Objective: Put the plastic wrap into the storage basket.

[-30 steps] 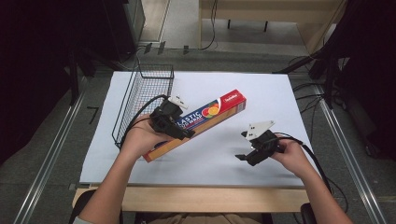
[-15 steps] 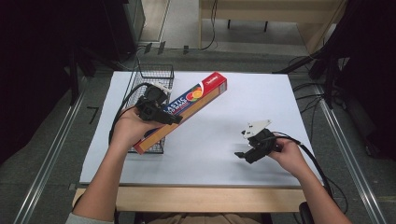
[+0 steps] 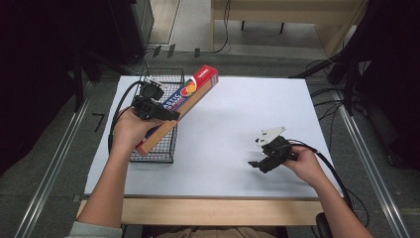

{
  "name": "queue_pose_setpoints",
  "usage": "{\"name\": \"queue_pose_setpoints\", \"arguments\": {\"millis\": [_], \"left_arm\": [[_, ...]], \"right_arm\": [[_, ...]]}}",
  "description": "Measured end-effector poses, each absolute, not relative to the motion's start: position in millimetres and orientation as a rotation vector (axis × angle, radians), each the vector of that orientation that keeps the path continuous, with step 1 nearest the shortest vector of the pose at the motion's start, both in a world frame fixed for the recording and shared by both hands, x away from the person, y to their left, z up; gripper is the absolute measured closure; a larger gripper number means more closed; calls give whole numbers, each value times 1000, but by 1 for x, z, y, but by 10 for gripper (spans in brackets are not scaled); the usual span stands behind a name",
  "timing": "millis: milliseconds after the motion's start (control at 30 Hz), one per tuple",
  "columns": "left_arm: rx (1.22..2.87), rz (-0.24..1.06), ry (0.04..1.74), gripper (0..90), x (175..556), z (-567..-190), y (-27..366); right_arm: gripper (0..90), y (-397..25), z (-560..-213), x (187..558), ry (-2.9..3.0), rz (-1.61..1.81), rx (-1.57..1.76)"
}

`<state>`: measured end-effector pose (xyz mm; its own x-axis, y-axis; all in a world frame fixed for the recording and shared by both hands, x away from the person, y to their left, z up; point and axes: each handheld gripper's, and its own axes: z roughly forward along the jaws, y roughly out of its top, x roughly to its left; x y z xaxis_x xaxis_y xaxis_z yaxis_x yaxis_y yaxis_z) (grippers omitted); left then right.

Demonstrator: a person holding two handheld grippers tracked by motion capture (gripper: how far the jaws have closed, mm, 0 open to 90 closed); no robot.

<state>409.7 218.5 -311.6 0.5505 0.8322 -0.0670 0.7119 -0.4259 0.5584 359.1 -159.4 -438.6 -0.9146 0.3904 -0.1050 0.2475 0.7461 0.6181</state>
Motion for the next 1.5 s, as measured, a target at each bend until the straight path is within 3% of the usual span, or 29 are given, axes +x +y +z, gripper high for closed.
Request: {"name": "queue_pose_setpoints", "arguments": {"millis": [700,1133,1500], "left_arm": [[2080,450,1631,401,451,-324,243],[2061,482,1752,400,463,-349,245],[2024,436,1798,399,466,-368,246]], "right_arm": [[181,-158,-441,359,2733,893,484],[182,-159,-440,358,2734,897,490],[182,-158,-440,358,2736,893,473]]}}
